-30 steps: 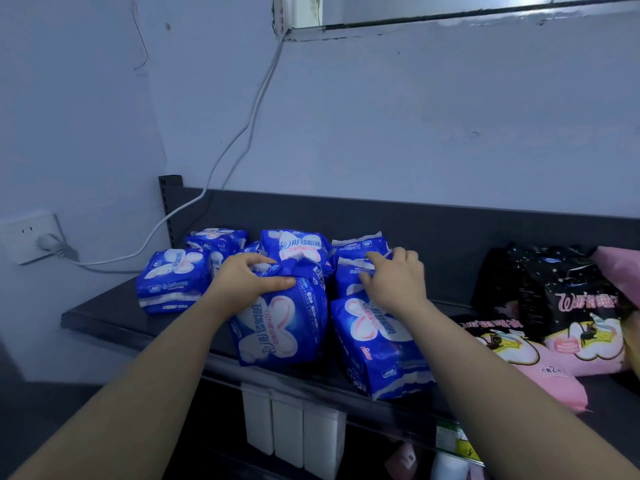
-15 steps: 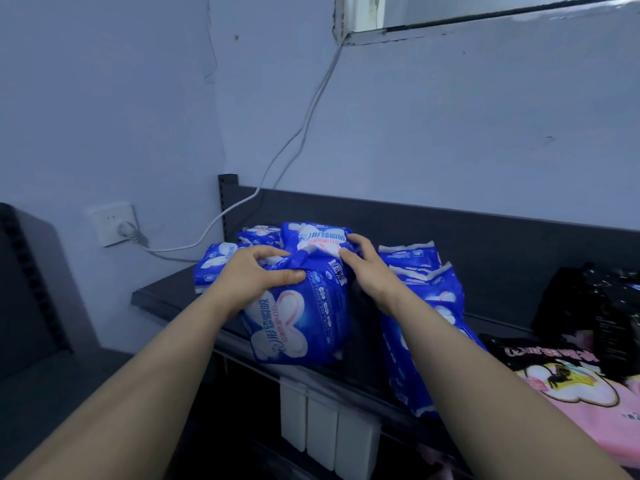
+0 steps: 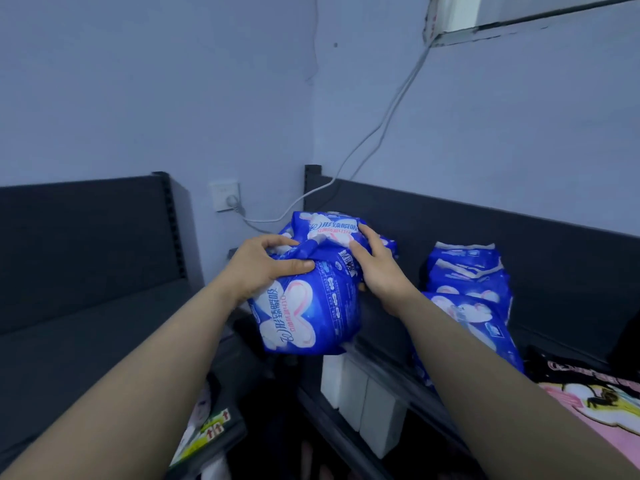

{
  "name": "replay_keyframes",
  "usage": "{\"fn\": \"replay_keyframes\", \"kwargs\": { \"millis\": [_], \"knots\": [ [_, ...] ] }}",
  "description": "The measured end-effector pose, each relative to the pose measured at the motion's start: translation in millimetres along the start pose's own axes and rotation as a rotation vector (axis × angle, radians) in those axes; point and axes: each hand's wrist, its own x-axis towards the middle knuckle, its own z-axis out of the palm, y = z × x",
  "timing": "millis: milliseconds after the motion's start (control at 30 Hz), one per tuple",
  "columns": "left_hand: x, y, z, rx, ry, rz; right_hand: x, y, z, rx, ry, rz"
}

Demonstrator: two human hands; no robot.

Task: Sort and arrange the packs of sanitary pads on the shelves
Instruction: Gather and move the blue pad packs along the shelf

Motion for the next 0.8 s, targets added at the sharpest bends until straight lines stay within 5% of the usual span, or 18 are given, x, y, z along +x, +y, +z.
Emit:
{"fn": "replay_keyframes", "kwargs": {
  "millis": [367, 800],
  "knots": [
    [-143, 1, -79, 0.065, 0.317, -0.019, -68, -35, 108, -0.004, -0.196, -0.182],
    [-334, 5, -215, 0.096, 0.747, -0.067, -183, -110, 309, 0.127, -0.634, -0.271]
  ]
}}
